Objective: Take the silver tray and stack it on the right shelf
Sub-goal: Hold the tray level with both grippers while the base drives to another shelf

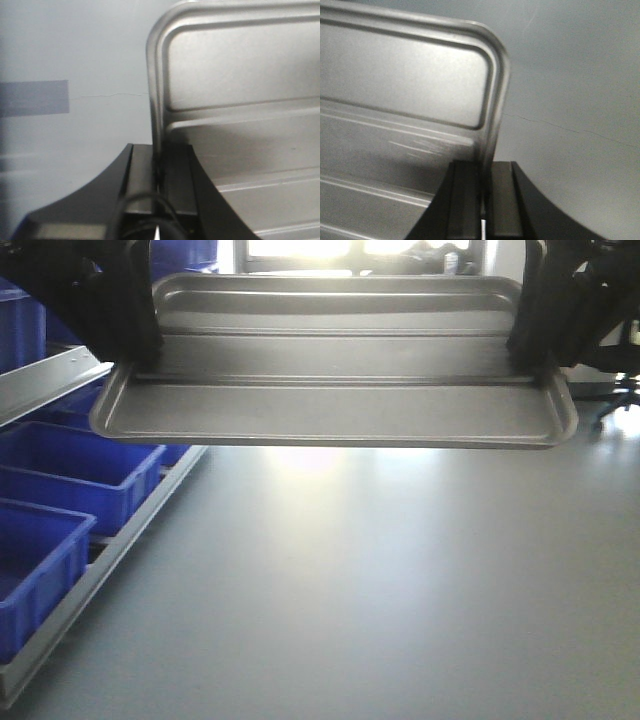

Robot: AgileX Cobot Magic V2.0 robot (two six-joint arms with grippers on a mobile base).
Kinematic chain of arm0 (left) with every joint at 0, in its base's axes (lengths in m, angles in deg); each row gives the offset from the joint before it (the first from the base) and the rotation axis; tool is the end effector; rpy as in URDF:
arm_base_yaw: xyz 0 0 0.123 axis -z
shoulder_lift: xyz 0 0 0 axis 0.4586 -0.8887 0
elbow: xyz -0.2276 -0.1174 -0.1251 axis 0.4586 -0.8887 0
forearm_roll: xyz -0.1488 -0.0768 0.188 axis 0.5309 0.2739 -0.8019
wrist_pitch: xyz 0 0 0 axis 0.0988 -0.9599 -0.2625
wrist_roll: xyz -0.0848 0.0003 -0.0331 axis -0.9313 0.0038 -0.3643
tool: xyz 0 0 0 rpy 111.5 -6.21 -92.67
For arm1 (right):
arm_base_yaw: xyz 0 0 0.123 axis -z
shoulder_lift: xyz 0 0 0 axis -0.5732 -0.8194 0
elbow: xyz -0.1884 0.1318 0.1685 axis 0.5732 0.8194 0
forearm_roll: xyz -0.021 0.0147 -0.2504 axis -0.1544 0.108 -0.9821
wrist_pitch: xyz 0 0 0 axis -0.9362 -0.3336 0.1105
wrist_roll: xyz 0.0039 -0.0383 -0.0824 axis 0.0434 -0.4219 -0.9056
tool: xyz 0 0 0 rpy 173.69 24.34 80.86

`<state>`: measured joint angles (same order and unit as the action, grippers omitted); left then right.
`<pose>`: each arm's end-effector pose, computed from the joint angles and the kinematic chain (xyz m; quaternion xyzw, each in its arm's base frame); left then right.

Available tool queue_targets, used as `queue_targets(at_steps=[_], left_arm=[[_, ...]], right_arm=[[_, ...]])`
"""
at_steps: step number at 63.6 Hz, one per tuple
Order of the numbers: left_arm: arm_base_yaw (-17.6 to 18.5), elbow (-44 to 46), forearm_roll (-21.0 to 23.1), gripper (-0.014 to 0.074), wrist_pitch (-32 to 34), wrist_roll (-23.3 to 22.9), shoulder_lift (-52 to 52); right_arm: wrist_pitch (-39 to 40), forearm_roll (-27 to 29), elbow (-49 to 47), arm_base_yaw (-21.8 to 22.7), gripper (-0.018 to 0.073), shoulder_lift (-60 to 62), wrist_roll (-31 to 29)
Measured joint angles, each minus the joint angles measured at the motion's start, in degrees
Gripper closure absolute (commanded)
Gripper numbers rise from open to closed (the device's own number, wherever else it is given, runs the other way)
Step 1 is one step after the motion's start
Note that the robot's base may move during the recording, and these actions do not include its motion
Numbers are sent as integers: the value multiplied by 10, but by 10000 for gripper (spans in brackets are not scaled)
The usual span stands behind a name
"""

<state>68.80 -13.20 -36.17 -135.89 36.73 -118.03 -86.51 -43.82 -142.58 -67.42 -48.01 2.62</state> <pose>0.2369 -0.1916 0.3306 0.1228 0.9592 -0.0733 0.2439 0.2324 0.1358 0.3232 -0.0342 0.9625 0.0836 0.2557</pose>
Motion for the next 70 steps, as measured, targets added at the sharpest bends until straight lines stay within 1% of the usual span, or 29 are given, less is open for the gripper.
queue_targets(at_steps=[70], left_arm=[[2,0,0,689,-2,0,0]], right_arm=[[-5,0,0,0,503,0,0]])
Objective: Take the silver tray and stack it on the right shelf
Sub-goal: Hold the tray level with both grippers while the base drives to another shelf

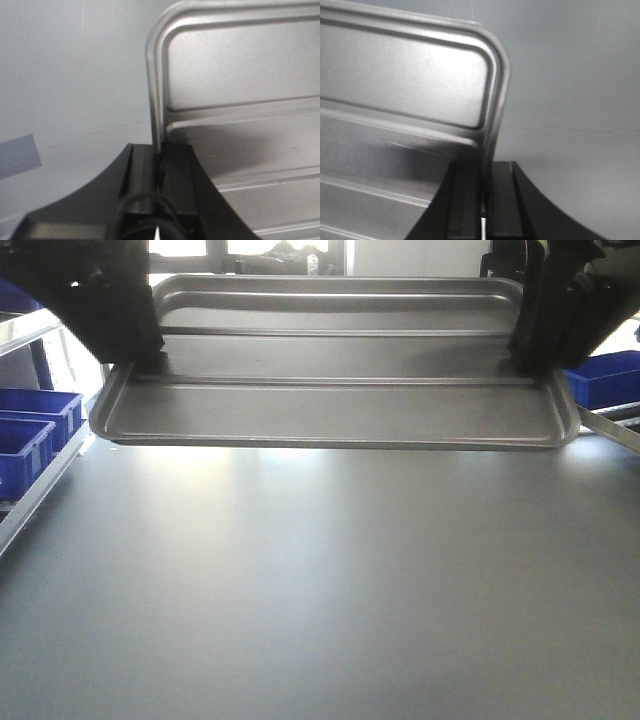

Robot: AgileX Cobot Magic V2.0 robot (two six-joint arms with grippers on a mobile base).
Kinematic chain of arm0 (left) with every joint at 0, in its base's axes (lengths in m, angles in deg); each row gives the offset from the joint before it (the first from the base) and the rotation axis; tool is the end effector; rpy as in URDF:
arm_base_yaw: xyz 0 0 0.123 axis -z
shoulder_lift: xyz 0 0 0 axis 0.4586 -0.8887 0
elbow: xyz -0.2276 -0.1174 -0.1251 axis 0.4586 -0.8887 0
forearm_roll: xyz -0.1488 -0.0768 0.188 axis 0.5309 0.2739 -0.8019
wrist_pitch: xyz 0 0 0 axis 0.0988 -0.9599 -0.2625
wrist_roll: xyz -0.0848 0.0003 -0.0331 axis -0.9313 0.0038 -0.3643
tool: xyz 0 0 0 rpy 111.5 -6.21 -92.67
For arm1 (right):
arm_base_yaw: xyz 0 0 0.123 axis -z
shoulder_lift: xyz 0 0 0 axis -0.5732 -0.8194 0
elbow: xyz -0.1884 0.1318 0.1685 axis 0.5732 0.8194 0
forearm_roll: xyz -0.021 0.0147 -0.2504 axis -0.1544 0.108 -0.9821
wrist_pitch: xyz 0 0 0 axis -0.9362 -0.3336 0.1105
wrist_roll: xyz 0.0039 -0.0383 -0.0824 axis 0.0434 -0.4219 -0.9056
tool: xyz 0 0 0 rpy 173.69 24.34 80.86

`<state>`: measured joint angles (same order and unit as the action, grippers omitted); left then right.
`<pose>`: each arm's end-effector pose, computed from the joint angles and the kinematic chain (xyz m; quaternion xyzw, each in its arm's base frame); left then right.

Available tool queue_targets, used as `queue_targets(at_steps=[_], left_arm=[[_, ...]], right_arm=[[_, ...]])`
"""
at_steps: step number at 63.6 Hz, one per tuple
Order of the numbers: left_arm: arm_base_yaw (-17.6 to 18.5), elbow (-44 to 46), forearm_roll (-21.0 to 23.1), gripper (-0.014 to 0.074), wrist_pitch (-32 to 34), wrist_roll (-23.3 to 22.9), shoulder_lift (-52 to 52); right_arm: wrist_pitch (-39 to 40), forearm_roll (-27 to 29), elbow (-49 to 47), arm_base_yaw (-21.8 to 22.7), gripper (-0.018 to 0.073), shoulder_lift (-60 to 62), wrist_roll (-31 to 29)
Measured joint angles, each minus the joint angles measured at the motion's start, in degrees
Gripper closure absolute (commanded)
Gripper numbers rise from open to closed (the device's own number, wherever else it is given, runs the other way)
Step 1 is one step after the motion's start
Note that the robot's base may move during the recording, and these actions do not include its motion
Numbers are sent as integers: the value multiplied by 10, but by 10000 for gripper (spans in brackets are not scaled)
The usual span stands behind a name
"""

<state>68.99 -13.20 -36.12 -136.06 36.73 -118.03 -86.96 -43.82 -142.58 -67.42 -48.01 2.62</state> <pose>0.2360 -0.1923 0.3305 0.1242 0.9594 -0.0732 0.2424 0.2319 0.1355 0.3228 -0.0340 0.9635 0.0815 0.2526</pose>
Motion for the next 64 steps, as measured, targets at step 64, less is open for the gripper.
queue_targets(at_steps=[64], left_arm=[[0,0,0,689,0,0,0]], right_arm=[[1,0,0,0,503,0,0]])
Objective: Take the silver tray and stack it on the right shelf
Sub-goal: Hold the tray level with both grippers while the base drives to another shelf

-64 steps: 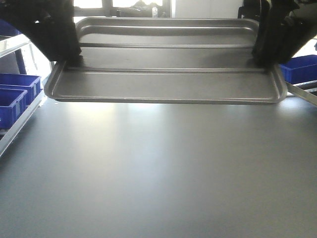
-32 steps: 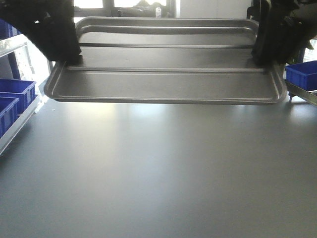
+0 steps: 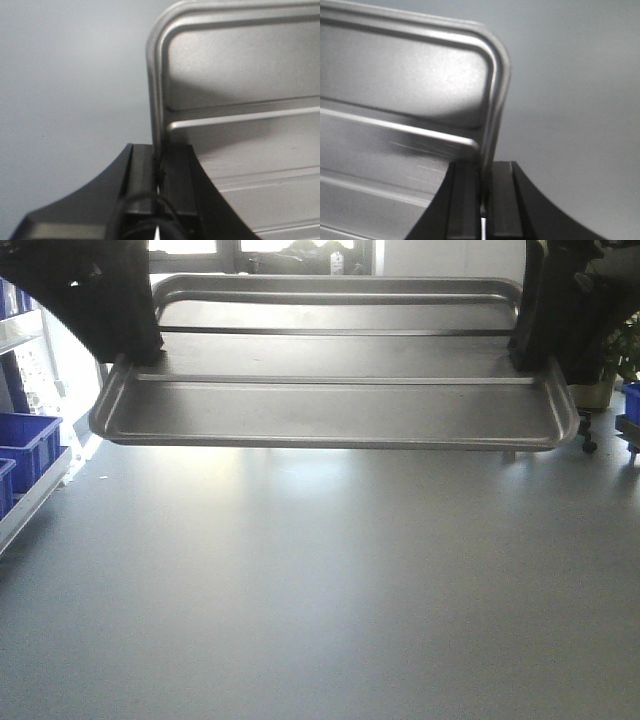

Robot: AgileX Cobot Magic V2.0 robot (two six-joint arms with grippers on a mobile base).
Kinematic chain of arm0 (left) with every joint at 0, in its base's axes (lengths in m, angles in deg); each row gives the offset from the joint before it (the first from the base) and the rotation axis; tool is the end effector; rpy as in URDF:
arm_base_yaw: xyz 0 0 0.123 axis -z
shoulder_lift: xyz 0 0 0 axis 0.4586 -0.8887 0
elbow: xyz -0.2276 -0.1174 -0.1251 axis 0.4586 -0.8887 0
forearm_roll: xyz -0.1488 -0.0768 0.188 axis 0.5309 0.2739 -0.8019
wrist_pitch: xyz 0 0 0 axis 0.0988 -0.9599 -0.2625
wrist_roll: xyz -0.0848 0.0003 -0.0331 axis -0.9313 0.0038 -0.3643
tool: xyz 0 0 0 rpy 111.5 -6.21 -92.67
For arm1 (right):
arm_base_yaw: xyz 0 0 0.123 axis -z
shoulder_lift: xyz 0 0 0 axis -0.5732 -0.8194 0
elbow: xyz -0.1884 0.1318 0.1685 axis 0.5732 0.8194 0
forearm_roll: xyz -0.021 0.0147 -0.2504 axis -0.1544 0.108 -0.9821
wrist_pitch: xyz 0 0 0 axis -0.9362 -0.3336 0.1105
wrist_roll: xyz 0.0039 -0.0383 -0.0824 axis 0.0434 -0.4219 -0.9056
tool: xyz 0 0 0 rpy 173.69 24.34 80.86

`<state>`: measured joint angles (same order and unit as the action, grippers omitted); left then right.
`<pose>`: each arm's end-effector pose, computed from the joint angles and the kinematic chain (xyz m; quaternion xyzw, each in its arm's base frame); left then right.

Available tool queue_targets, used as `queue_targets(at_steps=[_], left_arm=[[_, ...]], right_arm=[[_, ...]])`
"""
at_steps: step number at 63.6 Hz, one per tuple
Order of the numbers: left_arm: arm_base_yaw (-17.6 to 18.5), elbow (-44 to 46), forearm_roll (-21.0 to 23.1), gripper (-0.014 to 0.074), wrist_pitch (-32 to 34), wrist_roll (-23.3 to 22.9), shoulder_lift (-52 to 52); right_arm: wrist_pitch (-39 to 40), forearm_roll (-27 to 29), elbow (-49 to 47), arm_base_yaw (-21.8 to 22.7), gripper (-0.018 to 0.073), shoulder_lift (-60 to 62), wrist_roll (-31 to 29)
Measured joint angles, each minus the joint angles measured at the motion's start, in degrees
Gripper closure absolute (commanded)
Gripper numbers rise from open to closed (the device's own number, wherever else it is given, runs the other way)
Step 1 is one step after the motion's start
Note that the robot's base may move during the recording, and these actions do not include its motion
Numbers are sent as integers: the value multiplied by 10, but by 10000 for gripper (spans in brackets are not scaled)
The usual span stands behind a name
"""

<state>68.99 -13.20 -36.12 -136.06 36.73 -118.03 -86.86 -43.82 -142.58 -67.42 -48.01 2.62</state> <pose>0.2360 -0.1923 0.3305 0.1242 0.9594 -0.0732 0.2424 0.2321 0.1355 0.3229 -0.0340 0.9633 0.0820 0.2533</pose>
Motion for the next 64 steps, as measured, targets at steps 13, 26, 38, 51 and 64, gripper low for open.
queue_targets(at_steps=[13,26,38,51,64], left_arm=[[0,0,0,689,0,0,1],[0,0,1,689,-1,0,1],[0,0,1,689,-1,0,1],[0,0,1,689,-1,0,1],[0,0,1,689,-1,0,1]], right_arm=[[0,0,0,0,503,0,0],[0,0,0,0,503,0,0],[0,0,0,0,503,0,0],[0,0,0,0,503,0,0],[0,0,0,0,503,0,0]])
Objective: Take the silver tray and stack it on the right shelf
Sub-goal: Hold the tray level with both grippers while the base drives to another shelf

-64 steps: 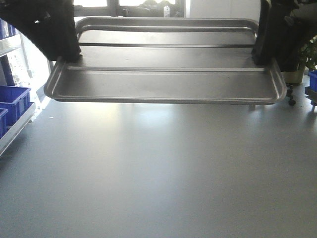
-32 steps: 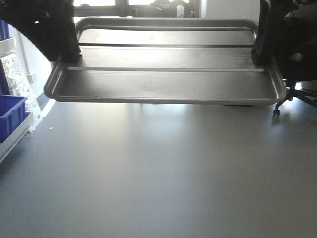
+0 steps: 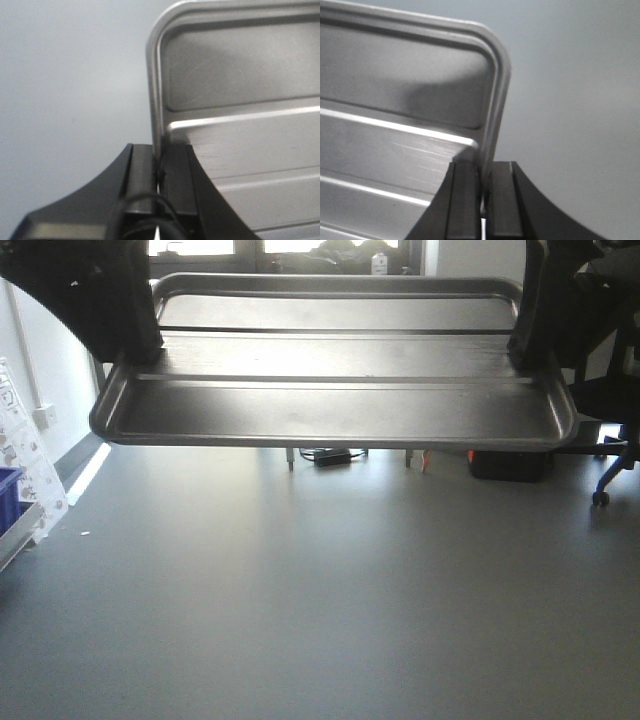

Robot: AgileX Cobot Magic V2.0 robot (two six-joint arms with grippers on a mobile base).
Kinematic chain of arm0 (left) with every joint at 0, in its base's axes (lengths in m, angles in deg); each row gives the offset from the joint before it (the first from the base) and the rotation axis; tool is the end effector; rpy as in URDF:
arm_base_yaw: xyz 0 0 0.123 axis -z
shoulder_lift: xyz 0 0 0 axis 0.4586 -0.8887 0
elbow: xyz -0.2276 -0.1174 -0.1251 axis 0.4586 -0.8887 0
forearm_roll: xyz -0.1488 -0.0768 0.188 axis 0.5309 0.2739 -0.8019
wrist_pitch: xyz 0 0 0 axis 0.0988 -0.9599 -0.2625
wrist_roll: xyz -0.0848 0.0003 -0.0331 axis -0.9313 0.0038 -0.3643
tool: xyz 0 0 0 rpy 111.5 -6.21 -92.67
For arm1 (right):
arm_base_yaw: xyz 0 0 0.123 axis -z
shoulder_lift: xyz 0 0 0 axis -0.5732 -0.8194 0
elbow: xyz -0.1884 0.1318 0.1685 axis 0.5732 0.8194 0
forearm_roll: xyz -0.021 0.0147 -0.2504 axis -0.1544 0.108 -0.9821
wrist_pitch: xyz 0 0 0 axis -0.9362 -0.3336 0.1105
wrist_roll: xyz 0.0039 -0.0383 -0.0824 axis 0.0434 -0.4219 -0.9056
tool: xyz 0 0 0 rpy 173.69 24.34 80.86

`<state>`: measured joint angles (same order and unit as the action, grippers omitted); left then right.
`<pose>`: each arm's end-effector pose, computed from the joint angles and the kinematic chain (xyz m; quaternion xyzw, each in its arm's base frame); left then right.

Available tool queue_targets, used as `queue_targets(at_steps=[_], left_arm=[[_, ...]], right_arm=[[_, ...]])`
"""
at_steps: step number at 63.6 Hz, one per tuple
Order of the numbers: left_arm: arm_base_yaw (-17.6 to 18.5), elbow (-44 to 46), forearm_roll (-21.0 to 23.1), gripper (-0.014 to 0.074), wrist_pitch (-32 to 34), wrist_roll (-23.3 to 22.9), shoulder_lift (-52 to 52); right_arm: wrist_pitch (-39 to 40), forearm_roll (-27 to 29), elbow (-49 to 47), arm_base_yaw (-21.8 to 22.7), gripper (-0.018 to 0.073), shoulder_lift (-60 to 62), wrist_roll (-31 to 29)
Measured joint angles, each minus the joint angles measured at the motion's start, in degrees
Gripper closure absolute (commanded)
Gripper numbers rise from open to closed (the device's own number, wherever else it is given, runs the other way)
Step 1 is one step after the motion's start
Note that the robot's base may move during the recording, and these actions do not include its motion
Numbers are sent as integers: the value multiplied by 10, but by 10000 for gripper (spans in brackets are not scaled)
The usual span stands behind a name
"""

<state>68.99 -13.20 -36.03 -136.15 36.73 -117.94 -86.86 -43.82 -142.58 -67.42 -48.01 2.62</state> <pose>0.2356 -0.1920 0.3309 0.1238 0.9595 -0.0738 0.2420 0.2321 0.1355 0.3229 -0.0340 0.9633 0.0820 0.2533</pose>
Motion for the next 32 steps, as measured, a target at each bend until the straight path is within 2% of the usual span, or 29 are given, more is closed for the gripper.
queue_targets(at_steps=[32], left_arm=[[0,0,1,689,0,0,0]], right_arm=[[0,0,0,0,503,0,0]])
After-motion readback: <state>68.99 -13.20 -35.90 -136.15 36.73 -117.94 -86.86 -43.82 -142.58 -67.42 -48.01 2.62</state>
